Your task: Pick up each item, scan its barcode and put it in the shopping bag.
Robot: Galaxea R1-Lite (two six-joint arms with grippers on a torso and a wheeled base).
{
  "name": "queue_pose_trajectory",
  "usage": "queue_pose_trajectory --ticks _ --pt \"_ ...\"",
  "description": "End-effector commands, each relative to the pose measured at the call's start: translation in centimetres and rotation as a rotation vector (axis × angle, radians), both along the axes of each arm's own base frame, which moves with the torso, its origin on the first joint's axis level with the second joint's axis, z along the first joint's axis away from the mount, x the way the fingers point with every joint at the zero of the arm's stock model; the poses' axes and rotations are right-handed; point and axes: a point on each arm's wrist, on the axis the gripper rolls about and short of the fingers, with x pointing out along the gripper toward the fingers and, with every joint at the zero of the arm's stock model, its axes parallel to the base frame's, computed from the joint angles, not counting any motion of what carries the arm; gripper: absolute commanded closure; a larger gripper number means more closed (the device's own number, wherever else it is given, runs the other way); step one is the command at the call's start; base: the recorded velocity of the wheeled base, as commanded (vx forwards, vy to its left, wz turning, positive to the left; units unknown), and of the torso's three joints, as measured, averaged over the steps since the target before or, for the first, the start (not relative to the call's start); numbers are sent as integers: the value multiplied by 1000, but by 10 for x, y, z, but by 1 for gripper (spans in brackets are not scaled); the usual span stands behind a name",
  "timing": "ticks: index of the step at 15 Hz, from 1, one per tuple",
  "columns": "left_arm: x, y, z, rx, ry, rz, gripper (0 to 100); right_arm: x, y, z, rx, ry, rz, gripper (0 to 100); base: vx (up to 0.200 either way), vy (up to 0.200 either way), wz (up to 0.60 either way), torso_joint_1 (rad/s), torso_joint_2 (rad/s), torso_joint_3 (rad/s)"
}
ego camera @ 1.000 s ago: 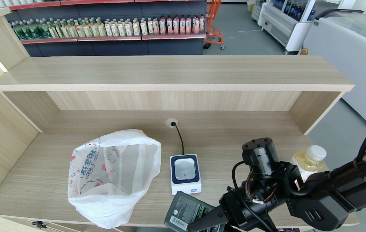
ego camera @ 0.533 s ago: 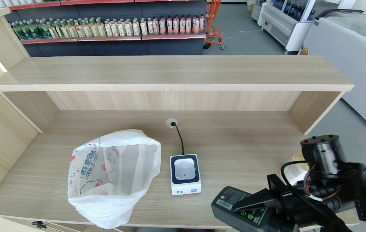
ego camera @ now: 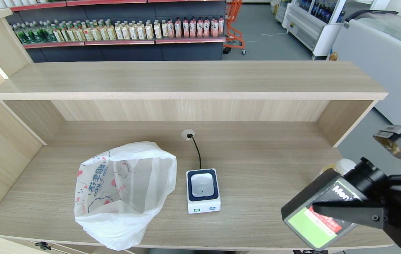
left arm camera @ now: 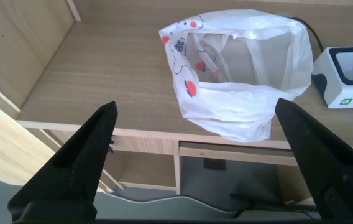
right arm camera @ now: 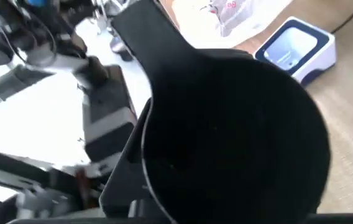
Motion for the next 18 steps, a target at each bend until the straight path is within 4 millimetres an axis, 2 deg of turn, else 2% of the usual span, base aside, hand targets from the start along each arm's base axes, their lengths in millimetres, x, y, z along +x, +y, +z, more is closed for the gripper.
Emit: queue_pose_trajectory --ticks 1,2,3,4,6,14,18 --pt "0 0 0 0 -1 0 0 -4 -9 22 192 205 -187 100 0 0 0 0 0 0" --pt "0 0 0 0 -1 1 0 5 -5 20 254 300 -256 100 0 0 0 0 0 0" --pt "0 0 0 0 -1 0 0 14 -2 10 256 327 -301 100 0 0 0 0 0 0" --pt "0 0 0 0 -1 0 0 25 0 -1 244 336 -349 100 0 0 0 0 0 0" --pt "0 0 0 0 -1 0 0 38 3 -7 239 334 -399 100 0 0 0 0 0 0" --pt "0 0 0 -2 -1 1 0 44 33 -20 161 321 -379 100 0 0 0 0 0 0" --pt "0 0 0 -2 -1 1 0 48 46 -27 134 347 -347 100 0 200 0 -5 0 5"
